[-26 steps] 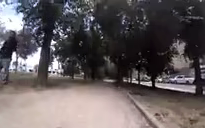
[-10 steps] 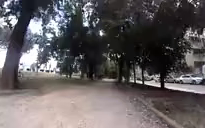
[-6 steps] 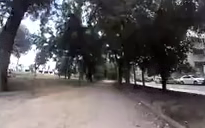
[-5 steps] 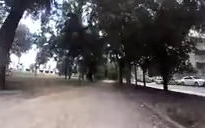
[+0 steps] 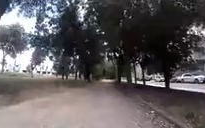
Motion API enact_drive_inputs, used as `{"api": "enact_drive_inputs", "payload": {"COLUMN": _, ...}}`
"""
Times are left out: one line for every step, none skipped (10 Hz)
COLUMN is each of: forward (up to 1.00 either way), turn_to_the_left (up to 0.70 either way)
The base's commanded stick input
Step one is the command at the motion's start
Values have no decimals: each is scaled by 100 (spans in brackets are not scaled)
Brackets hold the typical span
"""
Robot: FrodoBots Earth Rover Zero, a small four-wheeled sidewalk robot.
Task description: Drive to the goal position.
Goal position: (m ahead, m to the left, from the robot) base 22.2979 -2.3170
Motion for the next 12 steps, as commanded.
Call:
{"api": "enact_drive_inputs", "payload": {"forward": 100, "turn_to_the_left": 0}}
{"api": "enact_drive_inputs", "payload": {"forward": 100, "turn_to_the_left": 0}}
{"api": "enact_drive_inputs", "payload": {"forward": 100, "turn_to_the_left": 0}}
{"api": "enact_drive_inputs", "payload": {"forward": 100, "turn_to_the_left": 0}}
{"api": "enact_drive_inputs", "payload": {"forward": 100, "turn_to_the_left": 0}}
{"api": "enact_drive_inputs", "payload": {"forward": 100, "turn_to_the_left": 0}}
{"api": "enact_drive_inputs", "payload": {"forward": 100, "turn_to_the_left": 0}}
{"api": "enact_drive_inputs", "payload": {"forward": 100, "turn_to_the_left": 0}}
{"api": "enact_drive_inputs", "payload": {"forward": 100, "turn_to_the_left": 0}}
{"api": "enact_drive_inputs", "payload": {"forward": 100, "turn_to_the_left": 0}}
{"api": "enact_drive_inputs", "payload": {"forward": 100, "turn_to_the_left": 0}}
{"api": "enact_drive_inputs", "payload": {"forward": 100, "turn_to_the_left": 0}}
